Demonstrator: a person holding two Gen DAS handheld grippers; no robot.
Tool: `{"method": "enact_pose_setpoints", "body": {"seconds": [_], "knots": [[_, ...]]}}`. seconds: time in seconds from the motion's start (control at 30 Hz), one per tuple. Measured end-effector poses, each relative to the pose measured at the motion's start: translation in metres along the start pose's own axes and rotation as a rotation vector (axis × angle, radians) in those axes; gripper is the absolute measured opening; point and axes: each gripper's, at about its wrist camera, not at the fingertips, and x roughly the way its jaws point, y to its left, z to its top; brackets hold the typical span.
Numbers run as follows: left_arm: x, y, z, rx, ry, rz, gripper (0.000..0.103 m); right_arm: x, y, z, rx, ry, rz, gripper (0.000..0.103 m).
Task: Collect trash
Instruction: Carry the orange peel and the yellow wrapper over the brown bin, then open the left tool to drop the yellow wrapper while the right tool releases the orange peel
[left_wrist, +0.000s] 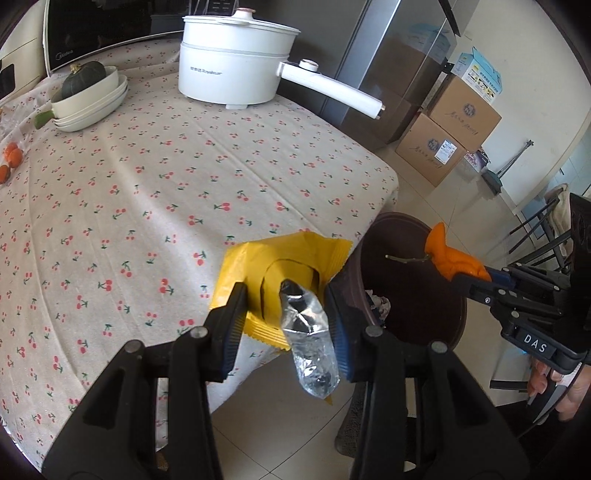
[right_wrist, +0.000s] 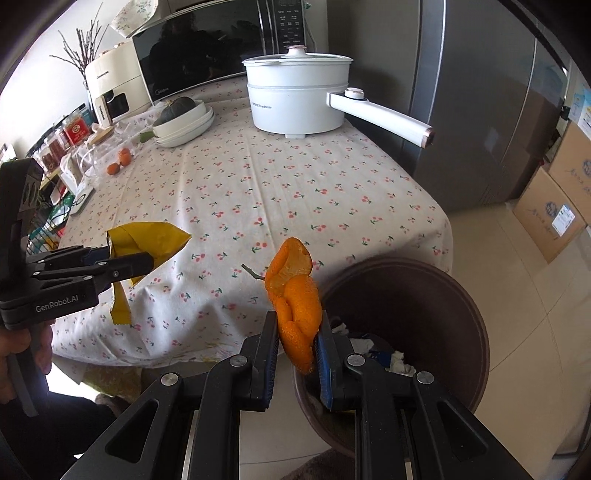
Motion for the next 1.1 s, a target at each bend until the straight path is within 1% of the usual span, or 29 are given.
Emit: {"method": "enact_pose_setpoints", "body": {"seconds": [0.27, 0.47, 0.57, 0.67, 0.7, 0.73, 0.77, 0.8, 0.83, 0.87, 0.93, 1.0, 1.1], "knots": [[0.034, -0.054, 0.001, 0.072, 0.034, -0.065, 0.044, -0.002, -0.041, -0.022, 0.051, 0.026, -0.055, 0.02], [0.061, -0.093, 0.0, 0.14, 0.057, -0.113, 0.044, -0.005, -0.083, -0.043, 0.114, 0.051, -0.093, 0.02], [0.074, -0.11, -0.002, 0.169, 0.072, -0.13, 0.045, -0.007, -0.102, -0.053, 0.146, 0.064, -0.109, 0.02], [0.084, -0.12, -0.003, 0.188, 0.072, -0.157, 0.049, -0.008, -0.119, -0.061, 0.173, 0.078, -0.123, 0.02], [0.088, -0.122, -0.003, 0.192, 0.071, -0.164, 0.054, -0.008, -0.124, -0.063, 0.182, 0.082, -0.125, 0.02], [0.092, -0.124, -0.003, 0.192, 0.077, -0.172, 0.066, -0.008, -0.128, -0.066, 0.191, 0.085, -0.127, 0.02], [0.097, -0.126, -0.003, 0.189, 0.086, -0.179, 0.073, -0.008, -0.132, -0.067, 0.198, 0.089, -0.13, 0.02], [0.099, -0.126, -0.003, 0.184, 0.085, -0.163, 0.084, -0.009, -0.135, -0.068, 0.205, 0.091, -0.132, 0.02], [0.101, -0.126, -0.003, 0.179, 0.086, -0.139, 0.09, -0.009, -0.138, -0.068, 0.211, 0.093, -0.133, 0.02], [0.102, -0.125, -0.003, 0.175, 0.09, -0.122, 0.091, -0.008, -0.141, -0.069, 0.216, 0.093, -0.132, 0.02], [0.102, -0.122, -0.003, 0.174, 0.095, -0.087, 0.097, -0.01, -0.145, -0.069, 0.224, 0.091, -0.13, 0.02], [0.099, -0.117, -0.002, 0.177, 0.093, -0.063, 0.1, -0.012, -0.147, -0.069, 0.223, 0.088, -0.129, 0.02], [0.091, -0.106, 0.0, 0.169, 0.089, -0.044, 0.1, -0.008, -0.146, -0.068, 0.22, 0.095, -0.129, 0.02]]}}
